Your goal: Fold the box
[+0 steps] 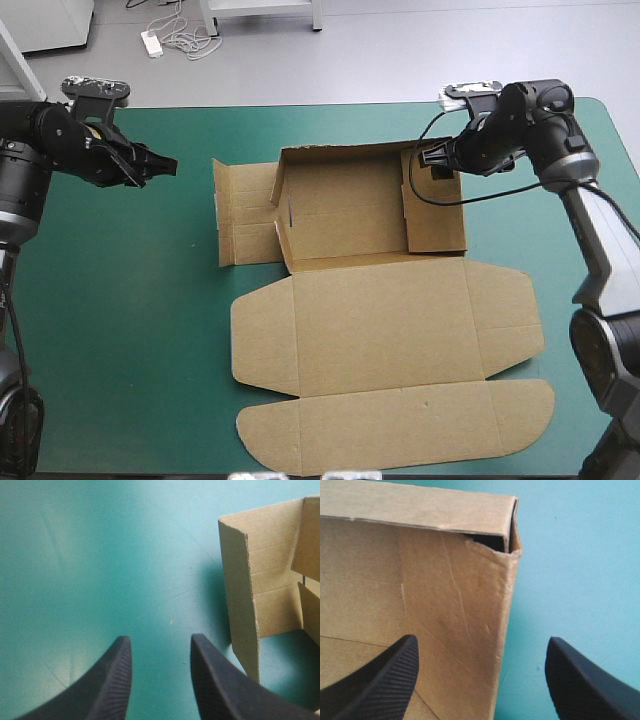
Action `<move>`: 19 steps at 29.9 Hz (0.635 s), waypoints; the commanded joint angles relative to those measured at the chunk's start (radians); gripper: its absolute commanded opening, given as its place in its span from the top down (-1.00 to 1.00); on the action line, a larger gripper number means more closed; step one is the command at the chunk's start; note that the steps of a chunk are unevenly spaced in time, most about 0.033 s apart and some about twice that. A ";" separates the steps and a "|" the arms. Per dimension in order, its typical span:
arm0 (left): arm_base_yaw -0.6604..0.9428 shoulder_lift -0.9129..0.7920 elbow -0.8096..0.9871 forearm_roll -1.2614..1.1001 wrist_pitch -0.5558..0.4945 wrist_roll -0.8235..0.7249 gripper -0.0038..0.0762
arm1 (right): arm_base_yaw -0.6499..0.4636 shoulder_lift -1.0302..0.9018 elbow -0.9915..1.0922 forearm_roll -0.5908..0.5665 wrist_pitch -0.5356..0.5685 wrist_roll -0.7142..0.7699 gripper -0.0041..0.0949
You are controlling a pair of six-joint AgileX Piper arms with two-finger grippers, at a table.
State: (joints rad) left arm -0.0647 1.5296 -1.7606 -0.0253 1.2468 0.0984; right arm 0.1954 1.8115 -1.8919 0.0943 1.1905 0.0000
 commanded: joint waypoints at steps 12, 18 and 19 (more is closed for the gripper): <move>-0.002 -0.033 -0.032 -0.010 -0.079 0.001 0.21 | 0.001 -0.295 0.477 0.010 -0.392 0.000 -0.44; -0.002 -0.033 -0.032 -0.010 -0.079 0.001 0.21 | 0.001 -0.253 0.513 0.048 -0.479 -0.025 -0.44; -0.002 -0.033 -0.032 -0.012 -0.079 0.001 0.21 | 0.001 -0.240 0.513 0.048 -0.489 -0.025 -0.44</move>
State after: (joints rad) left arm -0.0647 1.5296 -1.7606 -0.0253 1.2171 0.0983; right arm 0.1954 1.5837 -1.3574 0.1294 0.7819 -0.0132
